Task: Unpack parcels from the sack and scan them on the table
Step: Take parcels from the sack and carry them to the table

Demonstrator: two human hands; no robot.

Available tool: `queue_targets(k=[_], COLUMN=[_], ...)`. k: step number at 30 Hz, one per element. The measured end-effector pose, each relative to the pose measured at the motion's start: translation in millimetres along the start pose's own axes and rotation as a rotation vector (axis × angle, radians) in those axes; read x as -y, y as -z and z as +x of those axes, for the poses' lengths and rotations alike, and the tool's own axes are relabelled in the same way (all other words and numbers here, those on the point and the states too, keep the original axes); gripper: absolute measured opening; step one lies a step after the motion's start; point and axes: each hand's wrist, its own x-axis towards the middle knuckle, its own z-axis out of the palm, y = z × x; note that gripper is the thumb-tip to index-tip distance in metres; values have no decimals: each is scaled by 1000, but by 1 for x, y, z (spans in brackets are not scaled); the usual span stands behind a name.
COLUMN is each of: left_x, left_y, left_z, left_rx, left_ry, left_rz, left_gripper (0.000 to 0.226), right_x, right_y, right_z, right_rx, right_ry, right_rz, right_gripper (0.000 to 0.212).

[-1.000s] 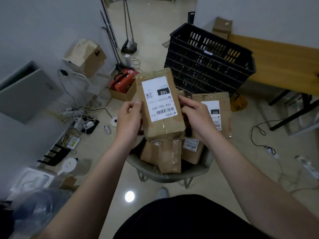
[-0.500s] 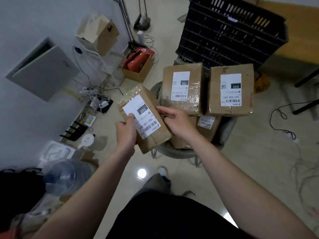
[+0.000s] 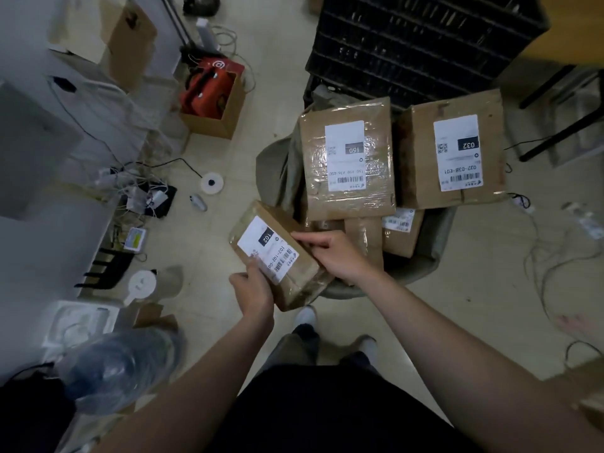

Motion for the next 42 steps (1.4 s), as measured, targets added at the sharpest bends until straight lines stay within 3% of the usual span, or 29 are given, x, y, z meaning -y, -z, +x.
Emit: queue_targets(k=[3, 7, 11, 15, 20, 23, 25, 28, 39, 42], left_x=[2, -12, -12, -14, -24, -29, -32, -33, -43, -43], left_y=[-6, -23, -32, -39, -36, -33, -34, -38, -40, -38], left_z=[14, 29, 35, 38, 38, 35, 34, 32, 31, 31], left_rx=[118, 278, 287, 254, 210, 158, 220, 283, 213, 193], left_ry=[-17, 31, 103, 206, 200, -77, -271, -372, -273, -177], left_rz=[103, 48, 53, 34, 52, 218, 346, 440, 357, 256], left_gripper=[32, 27, 21, 19, 15, 26, 26, 33, 24, 46], right_x=[-5, -16, -28, -34, -34, -34, -33, -33, -35, -34], right_y=[8, 18, 22, 26, 26, 27, 27, 26, 16, 15], right_z=[6, 6, -5, -4, 5, 8, 10, 12, 13, 12], right_rx=[-62, -284, -408, -375, -286, -209, -175, -163, -243, -217], right_ry=[-59, -110, -181, -215, -215, -204, -186, -186, -192, -201], right_rz=[26, 19, -52, -68, -94, -177, -239, -285, -267, -272], right_gripper=[55, 45, 38, 34, 36, 37, 40, 43, 43, 44])
